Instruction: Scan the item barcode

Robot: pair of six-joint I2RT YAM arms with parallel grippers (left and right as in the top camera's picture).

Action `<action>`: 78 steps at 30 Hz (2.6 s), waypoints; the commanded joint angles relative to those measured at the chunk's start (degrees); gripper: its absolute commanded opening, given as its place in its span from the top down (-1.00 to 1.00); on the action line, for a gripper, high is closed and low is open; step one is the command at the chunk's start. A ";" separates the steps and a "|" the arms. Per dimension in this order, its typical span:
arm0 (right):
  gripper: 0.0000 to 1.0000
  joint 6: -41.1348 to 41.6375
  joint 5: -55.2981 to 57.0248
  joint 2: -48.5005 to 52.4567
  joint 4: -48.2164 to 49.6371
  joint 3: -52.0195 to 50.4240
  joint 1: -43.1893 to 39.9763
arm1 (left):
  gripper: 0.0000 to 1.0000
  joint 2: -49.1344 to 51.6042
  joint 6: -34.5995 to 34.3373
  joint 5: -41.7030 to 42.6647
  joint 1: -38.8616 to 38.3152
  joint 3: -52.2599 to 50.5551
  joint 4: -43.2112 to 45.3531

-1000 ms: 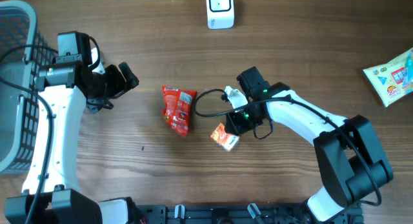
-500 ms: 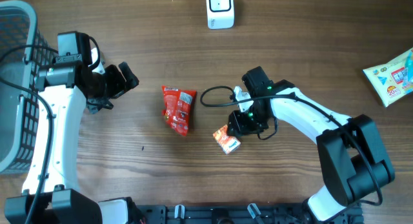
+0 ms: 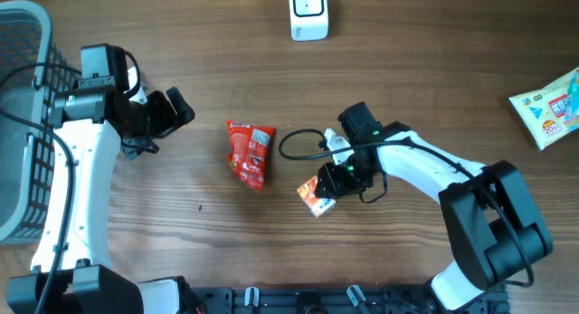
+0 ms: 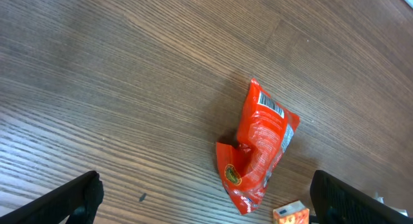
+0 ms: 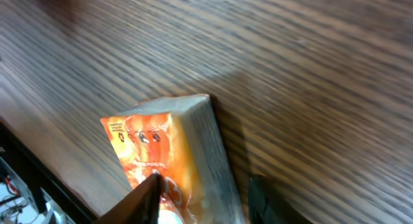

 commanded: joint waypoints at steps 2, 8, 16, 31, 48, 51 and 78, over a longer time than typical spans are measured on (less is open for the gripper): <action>0.60 2.56 1.55 1.46 0.50 -1.60 0.61 | -1.00 0.04 -0.50 -0.33 0.33 0.63 -0.04; 0.92 2.47 0.74 1.40 -0.52 0.33 0.24 | -1.00 0.04 -0.50 -0.33 0.33 0.63 -0.02; 0.91 -3.87 -27.52 1.40 -1.49 4.96 -10.40 | -1.00 0.04 -0.50 -0.33 0.33 0.63 -0.04; 0.91 82.55 -60.65 1.44 93.70 4.98 -20.90 | -1.00 0.04 -0.50 -0.33 0.31 0.63 -0.02; 0.92 88.94 -55.52 1.46 91.58 4.96 -25.44 | -1.00 0.04 -0.50 -0.31 0.31 0.63 -0.02; 0.91 87.25 -53.07 1.46 91.58 4.96 -24.96 | -1.00 0.04 -0.50 -0.31 0.33 0.63 -0.04; 0.91 -8.17 53.33 25.09 41.68 52.30 -1.31 | -1.00 0.04 -0.50 -0.33 0.33 0.63 -0.02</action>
